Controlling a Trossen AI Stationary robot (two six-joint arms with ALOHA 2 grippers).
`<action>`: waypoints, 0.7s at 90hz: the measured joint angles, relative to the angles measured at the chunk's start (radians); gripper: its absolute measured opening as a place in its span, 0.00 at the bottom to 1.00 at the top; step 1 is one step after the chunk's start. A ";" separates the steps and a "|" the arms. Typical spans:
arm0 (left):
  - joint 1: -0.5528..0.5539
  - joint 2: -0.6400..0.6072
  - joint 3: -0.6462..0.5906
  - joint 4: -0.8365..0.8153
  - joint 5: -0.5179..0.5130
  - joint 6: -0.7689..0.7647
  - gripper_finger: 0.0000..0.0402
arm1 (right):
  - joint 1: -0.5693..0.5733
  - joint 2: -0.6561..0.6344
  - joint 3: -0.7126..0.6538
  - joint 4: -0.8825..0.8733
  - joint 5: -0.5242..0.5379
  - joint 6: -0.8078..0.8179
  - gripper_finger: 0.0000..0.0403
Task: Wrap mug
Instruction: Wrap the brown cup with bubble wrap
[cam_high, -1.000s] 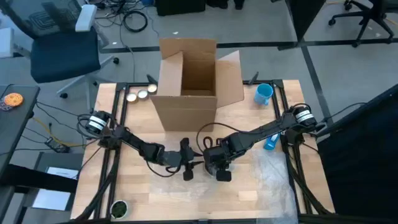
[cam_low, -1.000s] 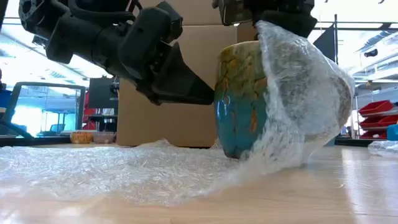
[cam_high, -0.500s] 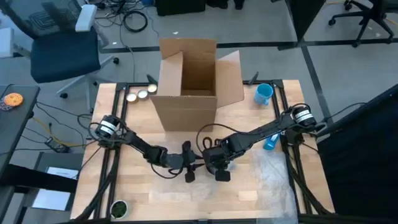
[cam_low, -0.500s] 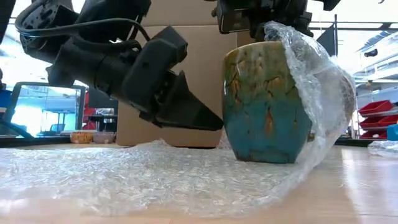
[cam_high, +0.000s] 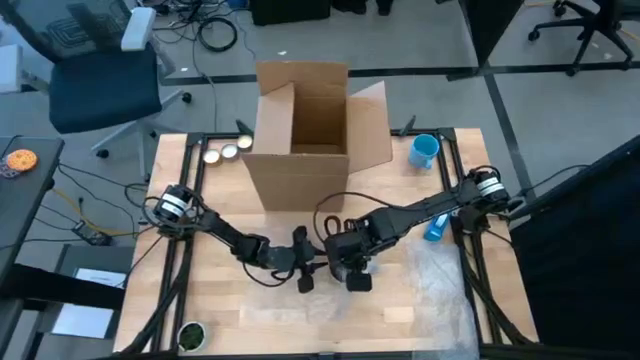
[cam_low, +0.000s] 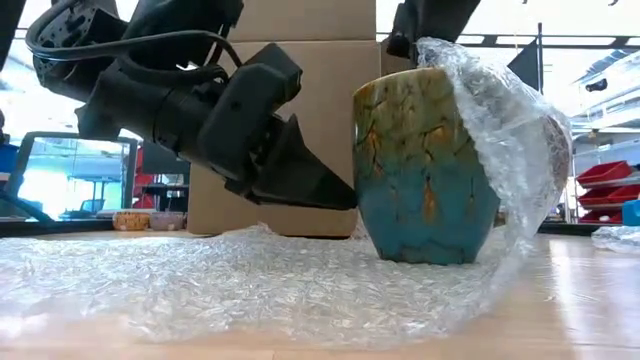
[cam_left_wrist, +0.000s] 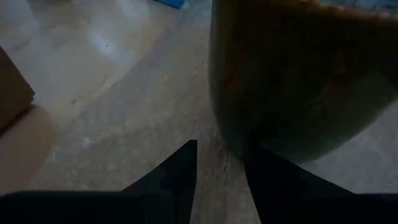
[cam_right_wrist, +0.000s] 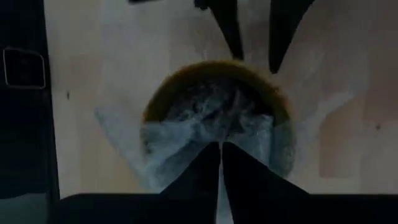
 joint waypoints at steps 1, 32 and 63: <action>0.000 0.000 0.000 0.001 0.000 0.000 0.29 | 0.002 0.000 -0.004 0.001 0.000 0.000 0.00; 0.000 0.001 0.000 0.017 -0.001 0.006 0.29 | 0.008 0.000 -0.184 0.163 0.007 0.047 0.00; 0.001 -0.065 -0.002 -0.043 0.043 0.038 0.29 | 0.001 0.002 -0.161 0.210 0.024 0.035 0.00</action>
